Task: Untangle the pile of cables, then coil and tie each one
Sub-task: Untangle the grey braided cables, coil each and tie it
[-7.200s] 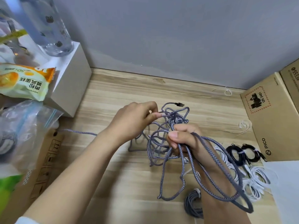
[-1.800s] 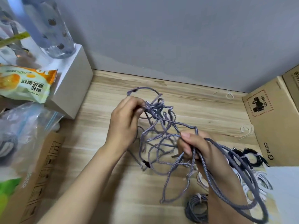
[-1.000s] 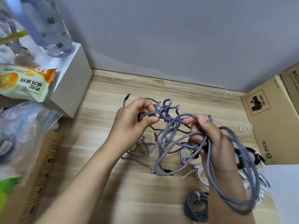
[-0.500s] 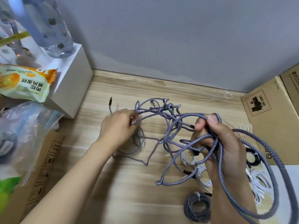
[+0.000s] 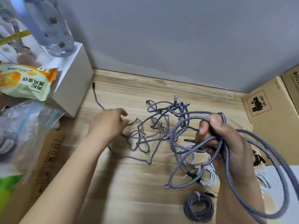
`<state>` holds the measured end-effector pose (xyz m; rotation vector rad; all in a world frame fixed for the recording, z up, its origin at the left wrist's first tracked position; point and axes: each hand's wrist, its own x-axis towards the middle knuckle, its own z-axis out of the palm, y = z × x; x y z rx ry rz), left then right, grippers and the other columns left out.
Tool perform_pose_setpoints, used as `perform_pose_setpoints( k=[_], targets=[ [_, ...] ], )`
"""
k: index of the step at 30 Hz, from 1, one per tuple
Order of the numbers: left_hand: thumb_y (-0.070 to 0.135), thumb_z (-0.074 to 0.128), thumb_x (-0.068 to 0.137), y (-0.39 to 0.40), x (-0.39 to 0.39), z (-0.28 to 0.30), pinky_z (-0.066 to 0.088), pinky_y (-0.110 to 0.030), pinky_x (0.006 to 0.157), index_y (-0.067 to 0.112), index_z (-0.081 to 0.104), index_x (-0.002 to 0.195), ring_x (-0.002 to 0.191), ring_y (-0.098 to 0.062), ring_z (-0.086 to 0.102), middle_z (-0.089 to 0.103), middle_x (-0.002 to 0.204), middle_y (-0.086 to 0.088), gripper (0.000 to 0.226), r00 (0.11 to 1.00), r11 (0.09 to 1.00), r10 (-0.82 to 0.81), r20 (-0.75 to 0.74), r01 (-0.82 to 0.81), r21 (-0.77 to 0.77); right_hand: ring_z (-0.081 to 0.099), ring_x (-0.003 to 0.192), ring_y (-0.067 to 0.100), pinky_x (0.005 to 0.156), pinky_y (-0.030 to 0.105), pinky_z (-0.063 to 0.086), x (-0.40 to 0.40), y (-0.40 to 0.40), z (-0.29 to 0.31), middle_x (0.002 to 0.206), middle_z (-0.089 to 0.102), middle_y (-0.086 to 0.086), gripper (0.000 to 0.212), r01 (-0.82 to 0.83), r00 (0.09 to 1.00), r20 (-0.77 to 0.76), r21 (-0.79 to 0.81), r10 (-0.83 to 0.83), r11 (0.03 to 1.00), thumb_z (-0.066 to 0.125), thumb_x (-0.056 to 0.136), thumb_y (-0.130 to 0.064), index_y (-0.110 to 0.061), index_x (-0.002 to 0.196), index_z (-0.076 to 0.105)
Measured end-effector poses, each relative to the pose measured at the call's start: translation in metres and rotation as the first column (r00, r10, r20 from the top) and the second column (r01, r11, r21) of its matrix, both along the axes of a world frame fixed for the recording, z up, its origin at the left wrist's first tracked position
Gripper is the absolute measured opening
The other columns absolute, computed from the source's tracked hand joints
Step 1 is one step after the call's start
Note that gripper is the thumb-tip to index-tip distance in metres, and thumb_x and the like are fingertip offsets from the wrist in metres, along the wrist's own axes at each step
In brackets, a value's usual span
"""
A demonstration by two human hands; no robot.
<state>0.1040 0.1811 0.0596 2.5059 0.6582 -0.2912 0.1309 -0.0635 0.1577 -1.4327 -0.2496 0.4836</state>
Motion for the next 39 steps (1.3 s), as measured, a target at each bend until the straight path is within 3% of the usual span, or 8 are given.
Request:
perform_pose_setpoints(
  k=[3,7,10,16,22,28,36,39],
  targets=[
    [0.030,0.064,0.087,-0.031,0.002,0.038,0.048,-0.025,0.070,0.023,0.068,0.083,0.071,-0.012,0.064,0.069,0.075,0.005,0.008,0.914,0.915,0.148,0.377,0.018,-0.404,0.033,0.048,0.009,0.050,0.028,0.021,-0.003,0.001,0.001,0.049,0.044,-0.013,0.040,-0.045,0.997,0.067,-0.035,0.047,0.998,0.065,0.070,-0.058,-0.020,0.062,0.062],
    [0.019,0.061,0.089,-0.061,0.005,0.060,0.043,-0.016,0.056,0.012,0.068,0.081,0.060,-0.009,0.061,0.069,0.068,0.000,0.013,0.923,0.590,0.290,0.253,0.035,-0.807,0.037,0.046,0.002,0.047,0.012,0.031,-0.008,0.000,0.005,0.052,0.047,-0.006,0.021,-0.141,0.977,0.150,-0.064,0.150,0.988,0.059,0.073,-0.038,-0.024,0.058,0.064],
    [0.008,0.060,0.088,-0.068,0.004,0.061,0.046,-0.014,0.055,0.013,0.064,0.088,0.059,-0.005,0.063,0.069,0.066,0.001,0.006,0.920,0.414,0.351,0.176,0.016,-0.910,0.041,0.046,0.000,0.049,0.011,0.034,-0.010,-0.003,0.007,0.054,0.053,-0.009,0.020,-0.211,0.960,0.175,-0.067,0.219,0.975,0.055,0.075,-0.033,-0.026,0.059,0.064],
    [0.001,0.064,0.082,-0.077,0.002,0.064,0.051,-0.016,0.060,0.012,0.063,0.087,0.062,-0.009,0.066,0.069,0.071,-0.006,0.012,0.840,0.333,0.494,0.224,0.055,-0.941,0.045,0.049,-0.001,0.050,0.010,0.034,-0.009,-0.003,0.006,0.057,0.056,-0.013,0.021,-0.344,0.921,0.170,-0.073,0.351,0.936,0.052,0.078,-0.029,-0.028,0.062,0.065],
    [-0.004,0.066,0.079,-0.082,0.002,0.066,0.053,-0.019,0.065,0.014,0.063,0.083,0.057,-0.007,0.062,0.067,0.064,-0.002,0.019,0.815,0.294,0.535,0.224,0.069,-0.953,0.048,0.054,0.001,0.055,0.010,0.036,-0.005,-0.002,0.003,0.058,0.057,-0.006,0.022,-0.450,0.876,0.103,-0.184,0.472,0.874,0.055,0.078,-0.034,-0.023,0.062,0.065],
    [-0.008,0.073,0.069,-0.082,0.001,0.062,0.049,-0.018,0.064,0.020,0.063,0.065,0.064,-0.014,0.058,0.062,0.067,-0.001,0.030,0.759,0.406,0.555,0.341,0.110,-0.907,0.047,0.052,0.002,0.054,0.011,0.036,0.000,-0.004,-0.007,0.057,0.057,-0.007,0.019,-0.394,0.899,0.040,-0.361,0.436,0.845,0.062,0.074,-0.036,-0.026,0.058,0.066],
    [0.003,0.067,0.065,-0.074,-0.001,0.062,0.045,-0.018,0.062,0.029,0.067,0.063,0.065,-0.012,0.053,0.060,0.065,0.009,0.026,0.745,0.477,0.487,0.455,0.209,-0.854,0.046,0.045,0.006,0.045,0.011,0.037,0.005,0.002,-0.017,0.052,0.050,-0.005,0.011,-0.019,0.999,-0.054,-0.341,0.001,0.940,0.072,0.063,-0.023,-0.015,0.065,0.065],
    [-0.001,0.063,0.066,-0.074,-0.003,0.058,0.045,-0.026,0.061,0.033,0.064,0.066,0.062,-0.011,0.050,0.058,0.064,0.010,0.034,0.751,0.575,0.411,0.517,0.226,-0.786,0.048,0.045,0.003,0.043,0.010,0.038,0.005,0.006,-0.018,0.053,0.053,-0.007,0.026,0.110,0.989,-0.064,-0.311,-0.137,0.944,0.076,0.066,-0.050,-0.024,0.063,0.070]
  ],
)
